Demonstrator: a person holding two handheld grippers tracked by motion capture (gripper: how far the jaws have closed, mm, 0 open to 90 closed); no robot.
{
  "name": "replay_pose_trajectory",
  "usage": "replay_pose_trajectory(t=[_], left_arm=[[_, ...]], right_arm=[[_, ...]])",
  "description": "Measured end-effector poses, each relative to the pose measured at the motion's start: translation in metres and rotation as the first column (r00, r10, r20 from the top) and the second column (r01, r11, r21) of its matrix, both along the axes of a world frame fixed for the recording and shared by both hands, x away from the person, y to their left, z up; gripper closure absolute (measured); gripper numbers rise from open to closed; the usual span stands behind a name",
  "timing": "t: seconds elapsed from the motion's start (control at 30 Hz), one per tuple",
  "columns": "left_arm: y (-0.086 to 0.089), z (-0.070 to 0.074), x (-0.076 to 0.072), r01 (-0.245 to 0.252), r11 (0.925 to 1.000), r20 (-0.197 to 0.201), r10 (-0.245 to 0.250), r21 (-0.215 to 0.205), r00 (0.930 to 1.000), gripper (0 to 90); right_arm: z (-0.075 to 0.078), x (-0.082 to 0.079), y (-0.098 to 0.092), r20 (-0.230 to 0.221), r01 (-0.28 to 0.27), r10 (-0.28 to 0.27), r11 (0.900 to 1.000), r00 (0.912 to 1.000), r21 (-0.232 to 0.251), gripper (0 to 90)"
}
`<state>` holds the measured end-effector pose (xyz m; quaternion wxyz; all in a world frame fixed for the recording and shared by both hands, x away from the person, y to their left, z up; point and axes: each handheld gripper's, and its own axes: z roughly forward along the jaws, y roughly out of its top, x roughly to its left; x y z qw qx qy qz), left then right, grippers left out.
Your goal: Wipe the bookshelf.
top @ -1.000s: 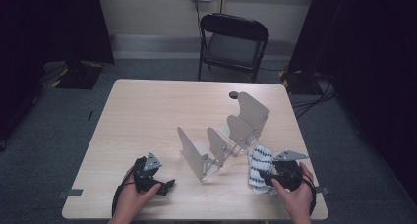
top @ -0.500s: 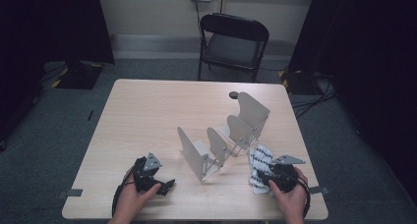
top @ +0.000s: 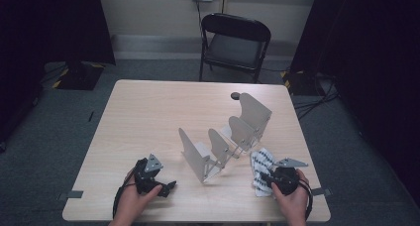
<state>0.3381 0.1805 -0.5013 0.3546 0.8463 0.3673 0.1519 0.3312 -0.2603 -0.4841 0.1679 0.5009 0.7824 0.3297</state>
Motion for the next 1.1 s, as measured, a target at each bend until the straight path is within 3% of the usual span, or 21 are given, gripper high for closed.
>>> replay_pose_trajectory(t=[0.37, 0.53, 0.9, 1.1], left_arm=[[0.0, 0.0, 0.0, 0.0, 1.0, 0.0, 0.0, 0.0, 1.0, 0.0], [0.0, 0.0, 0.0, 0.0, 1.0, 0.0, 0.0, 0.0, 1.0, 0.0], [0.0, 0.0, 0.0, -0.001, 1.0, 0.0, 0.001, 0.0, 1.0, 0.0], [0.0, 0.0, 0.0, -0.001, 1.0, -0.001, 0.001, 0.0, 1.0, 0.0]], right_arm=[[0.003, -0.001, 0.0, -0.02, -0.011, 0.012, 1.0, 0.9997, 0.011, 74.5], [0.01, -0.003, 0.002, -0.009, -0.022, 0.022, 1.0, 0.9997, -0.005, 75.0], [0.057, -0.01, -0.007, 0.082, -0.031, 0.032, 0.999, 0.9962, -0.005, 75.1], [0.1, -0.01, -0.004, 0.18, -0.031, 0.024, 0.999, 0.9834, 0.035, 75.0]])
